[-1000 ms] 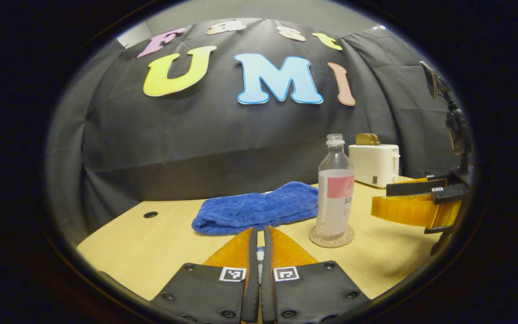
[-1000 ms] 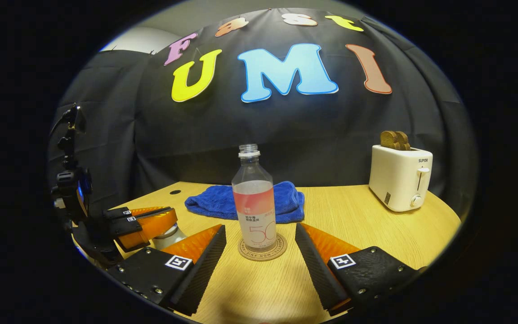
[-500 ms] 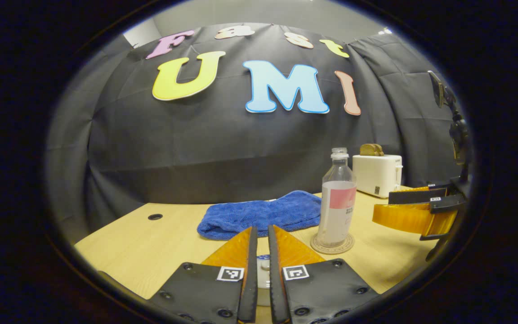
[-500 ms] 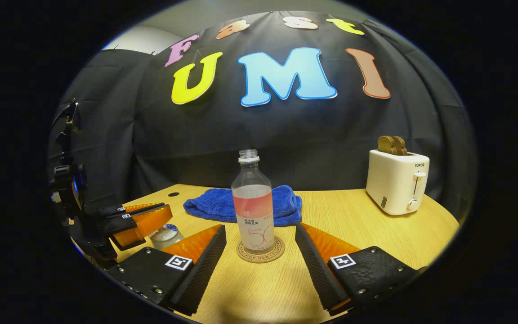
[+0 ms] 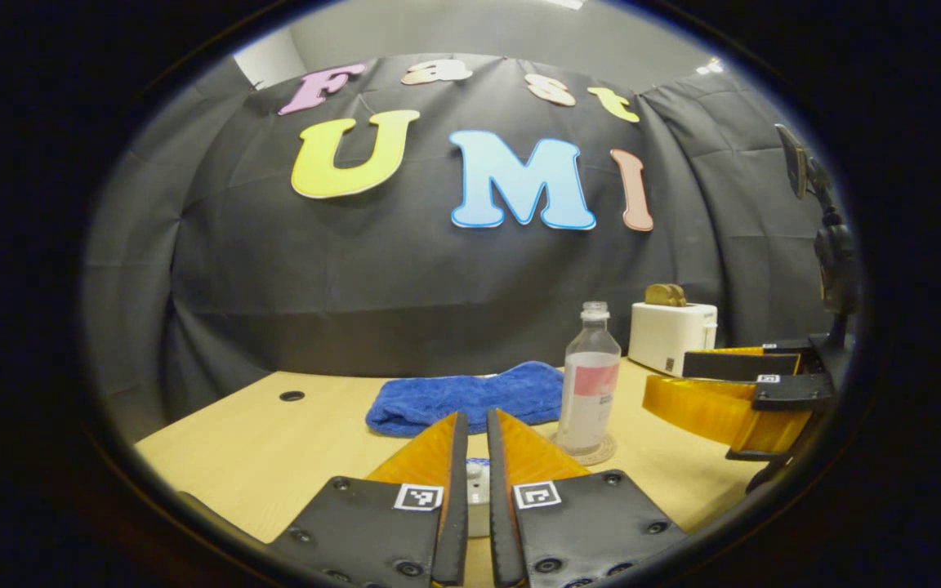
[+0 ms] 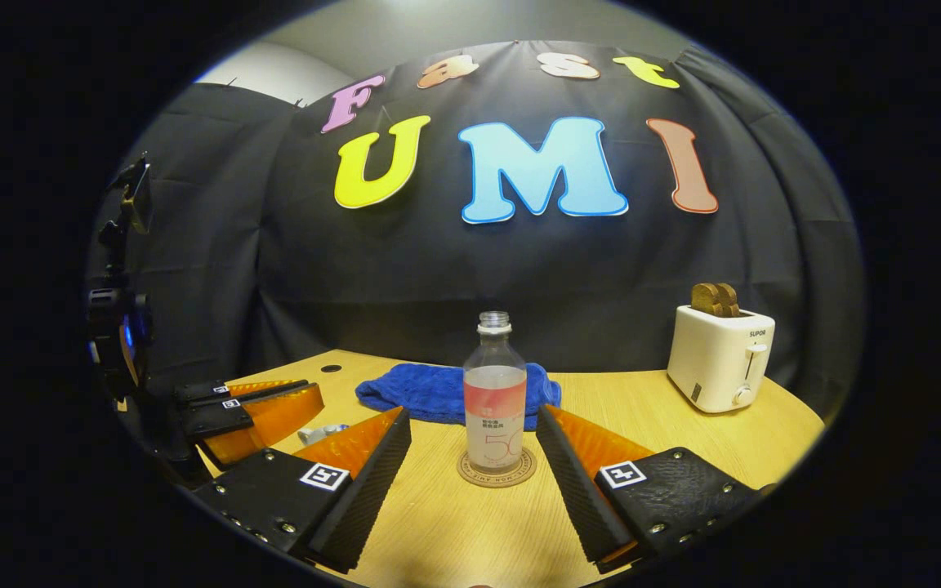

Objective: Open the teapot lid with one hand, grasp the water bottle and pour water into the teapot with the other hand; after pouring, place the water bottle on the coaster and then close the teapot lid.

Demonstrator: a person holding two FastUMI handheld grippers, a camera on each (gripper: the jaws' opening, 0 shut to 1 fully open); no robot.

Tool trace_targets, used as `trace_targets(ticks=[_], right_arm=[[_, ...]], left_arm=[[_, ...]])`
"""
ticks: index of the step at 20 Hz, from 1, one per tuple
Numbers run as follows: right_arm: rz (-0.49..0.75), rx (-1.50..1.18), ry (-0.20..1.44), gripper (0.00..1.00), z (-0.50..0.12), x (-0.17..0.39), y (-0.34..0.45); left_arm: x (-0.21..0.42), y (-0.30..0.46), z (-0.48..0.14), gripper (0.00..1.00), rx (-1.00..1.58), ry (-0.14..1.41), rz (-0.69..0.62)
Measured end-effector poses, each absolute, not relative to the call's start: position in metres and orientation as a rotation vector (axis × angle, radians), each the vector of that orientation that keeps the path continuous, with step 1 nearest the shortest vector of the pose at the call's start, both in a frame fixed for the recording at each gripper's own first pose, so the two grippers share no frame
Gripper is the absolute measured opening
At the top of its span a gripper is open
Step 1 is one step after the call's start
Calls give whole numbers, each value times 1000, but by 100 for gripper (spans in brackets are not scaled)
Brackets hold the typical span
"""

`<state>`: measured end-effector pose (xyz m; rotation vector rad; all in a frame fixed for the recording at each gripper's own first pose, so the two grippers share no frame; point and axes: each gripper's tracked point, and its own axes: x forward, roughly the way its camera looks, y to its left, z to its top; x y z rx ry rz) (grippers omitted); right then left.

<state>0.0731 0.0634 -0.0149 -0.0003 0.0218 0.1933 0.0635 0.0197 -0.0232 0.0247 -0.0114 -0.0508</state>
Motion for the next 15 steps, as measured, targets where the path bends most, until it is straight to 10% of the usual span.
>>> trace_targets(ticks=[15], right_arm=[[146,-6,-25,95,-5,12,69]], left_arm=[[-8,6,-1,24,23,-44,-57]])
